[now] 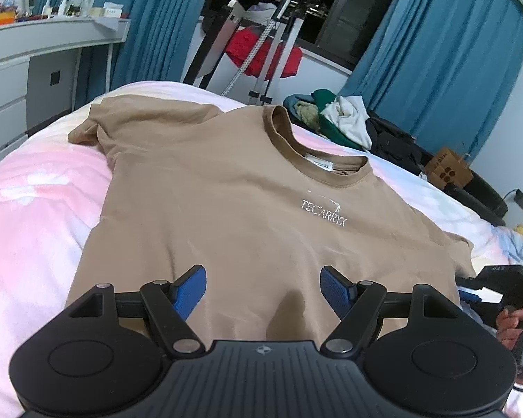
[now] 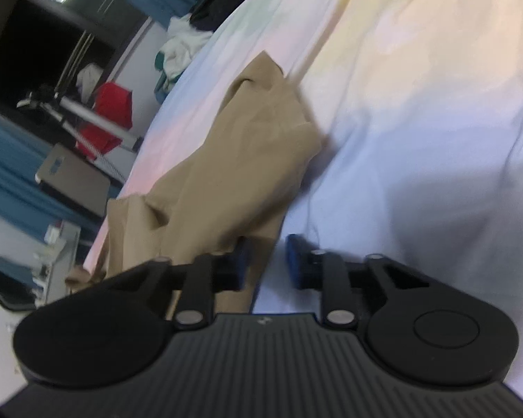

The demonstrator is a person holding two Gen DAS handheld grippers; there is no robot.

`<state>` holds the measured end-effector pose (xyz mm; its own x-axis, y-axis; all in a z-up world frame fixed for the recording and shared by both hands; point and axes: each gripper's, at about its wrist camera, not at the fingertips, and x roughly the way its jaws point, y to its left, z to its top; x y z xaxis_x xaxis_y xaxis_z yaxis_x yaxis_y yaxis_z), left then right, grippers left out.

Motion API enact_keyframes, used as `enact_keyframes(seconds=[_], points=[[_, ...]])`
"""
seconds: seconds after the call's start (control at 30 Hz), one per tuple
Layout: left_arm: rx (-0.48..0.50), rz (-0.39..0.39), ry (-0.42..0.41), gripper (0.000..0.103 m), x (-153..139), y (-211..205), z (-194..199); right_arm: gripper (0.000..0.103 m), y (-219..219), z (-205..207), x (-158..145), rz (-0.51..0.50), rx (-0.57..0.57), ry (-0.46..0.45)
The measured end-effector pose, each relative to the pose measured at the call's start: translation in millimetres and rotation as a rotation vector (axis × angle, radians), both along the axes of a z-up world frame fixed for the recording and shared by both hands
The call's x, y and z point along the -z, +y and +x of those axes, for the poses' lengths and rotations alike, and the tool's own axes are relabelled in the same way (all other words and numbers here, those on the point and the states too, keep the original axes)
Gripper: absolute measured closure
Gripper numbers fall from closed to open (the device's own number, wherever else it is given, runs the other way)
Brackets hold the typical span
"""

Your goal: Fold clothes

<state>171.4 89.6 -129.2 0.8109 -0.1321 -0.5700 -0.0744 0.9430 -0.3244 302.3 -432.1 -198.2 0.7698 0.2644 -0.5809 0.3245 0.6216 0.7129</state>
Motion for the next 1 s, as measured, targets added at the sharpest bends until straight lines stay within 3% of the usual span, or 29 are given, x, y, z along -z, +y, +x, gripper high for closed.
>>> enact_keyframes(seconds=[0.37,0.4,0.43,0.5,0.73,0.9,1.0], points=[[0.017,-0.021,0.025,0.029,11,-7,14,0.077,4,25,8,0.027,-0.022,-0.086],[0.017,-0.021,0.024,0.029,11,-7,14,0.079,5,26,6,0.012,-0.024,-0.082],[0.016,-0.02,0.023,0.029,11,-7,13,0.091,5,26,5,0.011,-0.024,-0.079],[0.014,-0.022,0.019,0.029,10,-6,13,0.095,3,25,3,0.019,-0.018,-0.069],[0.014,-0.014,0.005,0.029,4,-7,8,0.098,4,-7,-28,-0.053,0.057,-0.065],[0.02,-0.021,-0.004,0.029,-2,-6,0,0.098,0,-43,-36,0.007,0.101,0.011],[0.019,-0.038,-0.009,0.029,-5,-4,-3,0.096,1,-64,-32,0.042,0.134,-0.002]])
